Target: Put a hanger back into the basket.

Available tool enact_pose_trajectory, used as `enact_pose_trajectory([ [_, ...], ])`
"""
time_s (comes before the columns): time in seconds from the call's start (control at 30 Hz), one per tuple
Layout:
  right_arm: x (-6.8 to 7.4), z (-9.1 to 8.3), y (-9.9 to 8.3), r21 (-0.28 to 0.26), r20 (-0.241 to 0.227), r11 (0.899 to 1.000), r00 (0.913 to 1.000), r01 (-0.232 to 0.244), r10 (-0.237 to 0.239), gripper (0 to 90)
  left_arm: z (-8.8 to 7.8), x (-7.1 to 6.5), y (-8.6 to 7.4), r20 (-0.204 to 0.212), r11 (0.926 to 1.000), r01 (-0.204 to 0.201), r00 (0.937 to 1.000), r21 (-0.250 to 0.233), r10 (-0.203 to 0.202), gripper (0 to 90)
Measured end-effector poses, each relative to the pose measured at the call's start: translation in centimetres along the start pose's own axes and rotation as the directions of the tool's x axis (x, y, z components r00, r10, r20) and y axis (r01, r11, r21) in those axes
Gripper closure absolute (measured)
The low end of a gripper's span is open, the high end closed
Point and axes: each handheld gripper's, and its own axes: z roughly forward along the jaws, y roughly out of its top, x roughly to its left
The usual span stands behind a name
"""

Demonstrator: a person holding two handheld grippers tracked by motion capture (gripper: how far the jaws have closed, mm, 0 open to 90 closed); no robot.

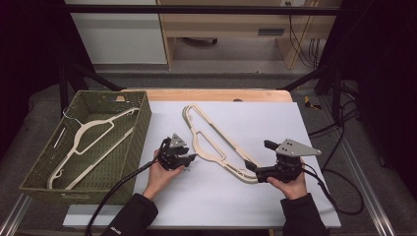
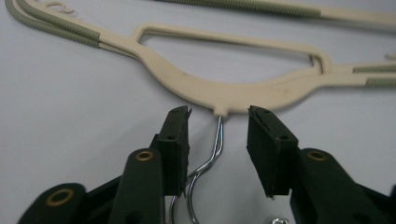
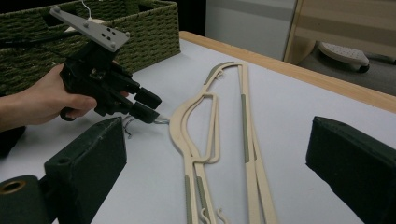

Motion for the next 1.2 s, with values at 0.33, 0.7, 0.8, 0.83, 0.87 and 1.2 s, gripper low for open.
enact_pose_trajectory([
  [0.33,0.0,-0.1,0.0,-0.004,-0.003,1.000,1.0000,0.000,0.000,5.7,1.3,-0.1,-0.4,-0.004,0.9981,-0.048,0.9988,0.037,0.048,73.7],
  [0.7,0.0,0.3,-0.1,0.007,-0.008,1.000,1.0000,0.002,-0.002,5.7,1.3,0.1,-0.2,0.064,0.9958,-0.074,0.9955,0.054,0.071,87.7],
  [0.8,0.1,0.5,-0.1,0.014,-0.012,1.000,0.9999,0.004,-0.004,5.7,1.1,0.0,-0.1,0.069,0.9956,-0.074,0.9952,0.058,0.070,88.3],
  [0.83,0.1,0.6,-0.2,0.015,-0.013,1.000,0.9999,0.005,-0.005,5.7,1.1,0.0,0.0,0.069,0.9956,-0.074,0.9951,0.058,0.070,88.4],
  [0.87,0.1,0.7,-0.2,0.017,-0.017,1.000,0.9999,0.002,-0.002,5.7,0.9,0.0,0.0,0.072,0.9943,-0.085,0.9941,0.063,0.081,88.6],
  [1.2,0.8,2.3,-0.5,0.046,-0.033,0.999,0.9993,0.019,-0.017,6.6,-1.3,-0.6,1.0,0.058,0.9938,-0.084,0.9951,0.072,0.080,89.1],
])
